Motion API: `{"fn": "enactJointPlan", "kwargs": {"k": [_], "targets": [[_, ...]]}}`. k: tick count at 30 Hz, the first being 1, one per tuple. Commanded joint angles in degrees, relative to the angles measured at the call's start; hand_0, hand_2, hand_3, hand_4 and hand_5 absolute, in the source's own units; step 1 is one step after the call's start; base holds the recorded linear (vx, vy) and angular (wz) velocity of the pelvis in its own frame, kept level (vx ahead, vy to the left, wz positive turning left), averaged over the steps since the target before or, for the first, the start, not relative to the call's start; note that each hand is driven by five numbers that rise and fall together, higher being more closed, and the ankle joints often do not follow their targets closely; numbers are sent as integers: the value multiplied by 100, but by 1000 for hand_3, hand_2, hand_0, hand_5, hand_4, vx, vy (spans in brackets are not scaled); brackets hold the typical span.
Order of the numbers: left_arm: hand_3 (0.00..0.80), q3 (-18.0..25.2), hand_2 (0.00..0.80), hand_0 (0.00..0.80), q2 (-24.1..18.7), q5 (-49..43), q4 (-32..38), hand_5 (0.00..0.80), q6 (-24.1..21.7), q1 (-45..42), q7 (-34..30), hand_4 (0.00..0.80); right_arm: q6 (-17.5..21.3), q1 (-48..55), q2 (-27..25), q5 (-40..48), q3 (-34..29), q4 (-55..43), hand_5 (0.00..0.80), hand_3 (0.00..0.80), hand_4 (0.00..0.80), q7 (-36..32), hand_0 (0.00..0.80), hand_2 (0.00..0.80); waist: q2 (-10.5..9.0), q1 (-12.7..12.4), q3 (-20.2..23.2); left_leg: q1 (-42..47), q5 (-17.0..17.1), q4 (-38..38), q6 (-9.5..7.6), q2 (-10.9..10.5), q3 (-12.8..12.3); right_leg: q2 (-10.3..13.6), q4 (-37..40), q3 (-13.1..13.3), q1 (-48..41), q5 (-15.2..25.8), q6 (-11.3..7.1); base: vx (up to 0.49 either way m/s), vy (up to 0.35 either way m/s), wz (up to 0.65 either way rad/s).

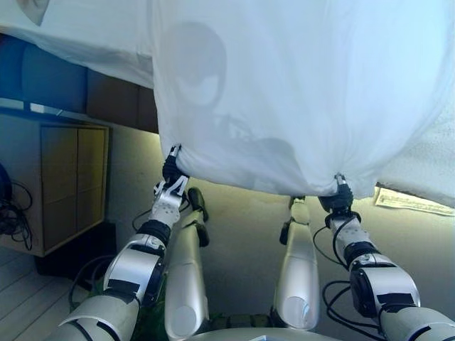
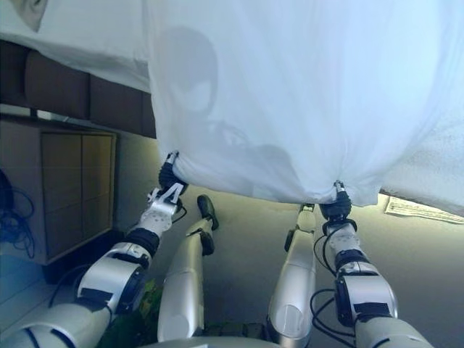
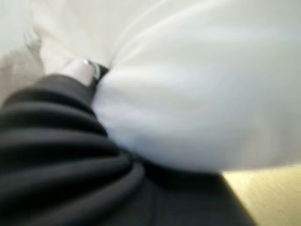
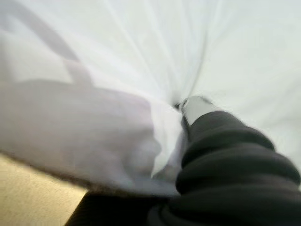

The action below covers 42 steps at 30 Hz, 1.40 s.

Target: Make the bed neatly

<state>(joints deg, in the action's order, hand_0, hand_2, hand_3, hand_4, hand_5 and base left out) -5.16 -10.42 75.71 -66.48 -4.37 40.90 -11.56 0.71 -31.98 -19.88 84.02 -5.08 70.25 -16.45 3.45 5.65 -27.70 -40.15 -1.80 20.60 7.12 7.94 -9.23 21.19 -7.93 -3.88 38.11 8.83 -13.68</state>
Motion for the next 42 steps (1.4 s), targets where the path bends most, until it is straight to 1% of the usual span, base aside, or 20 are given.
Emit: {"fn": "enactJointPlan", "kwargs": {"k": [1, 4, 8, 11, 14, 15, 16, 20, 21, 22, 23, 24, 25, 26, 28, 29, 31, 36, 38, 42], "targets": [[0, 391, 0, 0, -303, -166, -1115, 0, 396, -541, 627, 0, -240, 934, -221, 352, -236, 469, 0, 0, 0, 590, 0, 0, -173, 24, -209, -230, 832, -489, 152, 76, 125, 196, 487, 5, 147, 706, -42, 3, 5, -3], [0, 509, 0, 0, -419, -104, -1179, 0, 399, -660, 630, 0, -323, 1143, -430, 567, -437, 627, 0, 0, 0, 686, 0, 0, -180, 49, -209, -144, 799, -471, 156, 111, 93, 193, 436, 3, 78, 656, -43, 0, 0, 0], [0, 608, 0, 0, -511, 7, -1006, 0, 232, -892, 696, 0, -202, 1354, -570, 1027, -727, 695, 0, 0, 0, 756, 0, 0, -182, 2, -209, -59, 746, -457, 145, 105, 120, 185, 420, 4, -29, 616, -40, 0, -40, 0], [0, 698, 0, 0, -561, 49, -905, 0, 86, -1028, 739, 0, -103, 1449, -571, 1071, -898, 661, 0, 0, 0, 756, 0, 0, -210, -45, -209, -1, 705, -441, 130, 93, 155, 173, 418, -28, -135, 587, -40, 7, -93, -3], [0, 796, 0, 0, -621, 196, -740, 0, -4, -1078, 650, 0, -13, 1484, -575, 1202, -970, 552, 0, 0, 0, 862, 0, 0, -259, -79, -208, 65, 678, -448, 125, 96, 173, 169, 429, -68, -241, 576, -33, 3, -83, -3], [0, 861, 0, 0, -620, 337, -610, 0, -106, -1129, 500, 0, -9, 1552, -600, 1477, -1093, 546, 0, 0, 0, 907, 0, 0, -297, -108, -207, 127, 638, -435, 125, 102, 187, 163, 405, -100, -326, 543, -29, 14, -83, 1], [0, 892, 0, 0, -617, 396, -544, 0, -151, -1168, 420, 0, -23, 1600, -620, 1529, -1163, 571, 0, 0, 0, 897, 0, 0, -302, -118, -194, 160, 632, -447, 121, 94, 193, 164, 403, -116, -371, 534, -28, 23, -91, 5], [0, 958, 0, 0, -553, 667, 27, 0, -377, -1271, -6, 0, -63, 1749, -657, 1667, -1395, 624, 0, 0, 0, 377, 0, 0, -288, -182, -155, 317, 633, -506, 98, 75, 207, 175, 410, -205, -591, 530, -8, 23, -63, 6], [0, 939, 0, 0, -533, 712, 336, 0, -433, -1281, -315, 0, -43, 1749, -625, 1567, -1395, 554, 0, 0, 0, 84, 0, 0, -279, -214, -128, 383, 572, -524, 108, 74, 211, 171, 416, -233, -683, 483, -11, -11, -70, 4], [0, 854, 0, 0, -520, 715, 690, 0, -475, -1308, -601, 0, 22, 1736, -576, 1411, -1360, 434, 0, 0, 0, -150, 0, 0, -281, -228, -139, 408, 615, -552, 93, 52, 221, 189, 428, -251, -716, 523, 5, 23, -84, 6], [0, 677, 0, 0, -500, 738, 1188, 0, -546, -1416, -936, 0, 92, 1755, -500, 1264, -1308, 187, 0, 0, 0, -336, 0, 0, -271, -261, -138, 462, 558, -556, 100, 53, 236, 184, 438, -278, -785, 490, 5, -35, -75, 7], [0, 474, 0, 0, -471, 808, 1607, 0, -642, -1542, -1133, 0, 124, 1783, -433, 1170, -1240, -47, 0, 0, 0, -438, 0, 0, -272, -278, -141, 473, 605, -586, 80, 38, 244, 188, 462, -291, -801, 538, 8, 12, -92, 7], [0, 295, 0, 0, -473, 856, 2033, 0, -679, -1714, -1436, 0, 234, 1841, -359, 1005, -1175, -340, 0, 0, 0, -524, 0, 0, -265, -326, -113, 539, 555, -610, 86, 52, 253, 172, 489, -321, -880, 510, -7, -3, -108, 4], [0, 223, 0, 0, -498, 882, 2463, 0, -653, -1904, -1706, 0, 381, 1952, -273, 883, -1093, -726, 0, 0, 0, -531, 0, 0, -277, -382, -82, 602, 550, -645, 82, 50, 264, 163, 530, -357, -968, 519, -6, 29, -142, 4], [0, 223, 0, 0, -442, 886, 3096, 0, -595, -2287, -2270, 0, 536, 2219, -83, 742, -905, -1442, 0, 0, 0, -651, 0, 0, -319, -476, -15, 718, 528, -684, 74, 46, 297, 153, 578, -431, -1122, 537, 7, 19, -145, 8], [0, 239, 0, 0, -423, 893, 3230, 0, -556, -2392, -2449, 0, 591, 2304, -21, 673, -852, -1615, 0, 0, 0, -736, 0, 0, -336, -499, 11, 760, 519, -695, 73, 45, 311, 151, 589, -457, -1173, 541, 13, 27, -152, 6], [0, 349, 0, 0, -350, 921, 3681, 0, -332, -2613, -3016, 0, 979, 2509, 155, 337, -490, -2261, 0, 0, 0, -1106, 0, 0, -412, -576, 76, 874, 459, -666, 67, 47, 369, 144, 540, -527, -1301, 505, 59, 25, -157, 0], [0, 349, 0, 0, -295, 1069, 3805, 0, -67, -2513, -3309, 0, 1211, 2567, 136, -133, 324, -3305, 0, 0, 0, -1410, 0, 0, -567, -608, 137, 919, 447, -635, 40, 81, 434, 80, 439, -578, -1389, 417, 102, -3, -131, 5], [0, 286, 0, 0, -337, 1126, 3665, 0, 110, -2292, -3266, 0, 1193, 2430, 80, -435, 593, -3520, 0, 0, 0, -1245, 0, 0, -622, -607, 135, 867, 459, -598, 30, 92, 461, 53, 373, -583, -1345, 400, 109, -11, -141, -2], [0, 2, 0, 0, -556, 969, 3264, 0, 358, -1737, -2991, 0, 1017, 1672, -137, -697, 979, -3331, 0, 0, 0, -535, 0, 0, -678, -628, 68, 785, 532, -611, 31, 130, 486, 3, 442, -666, -1300, 464, 73, -15, -99, 10]]}}
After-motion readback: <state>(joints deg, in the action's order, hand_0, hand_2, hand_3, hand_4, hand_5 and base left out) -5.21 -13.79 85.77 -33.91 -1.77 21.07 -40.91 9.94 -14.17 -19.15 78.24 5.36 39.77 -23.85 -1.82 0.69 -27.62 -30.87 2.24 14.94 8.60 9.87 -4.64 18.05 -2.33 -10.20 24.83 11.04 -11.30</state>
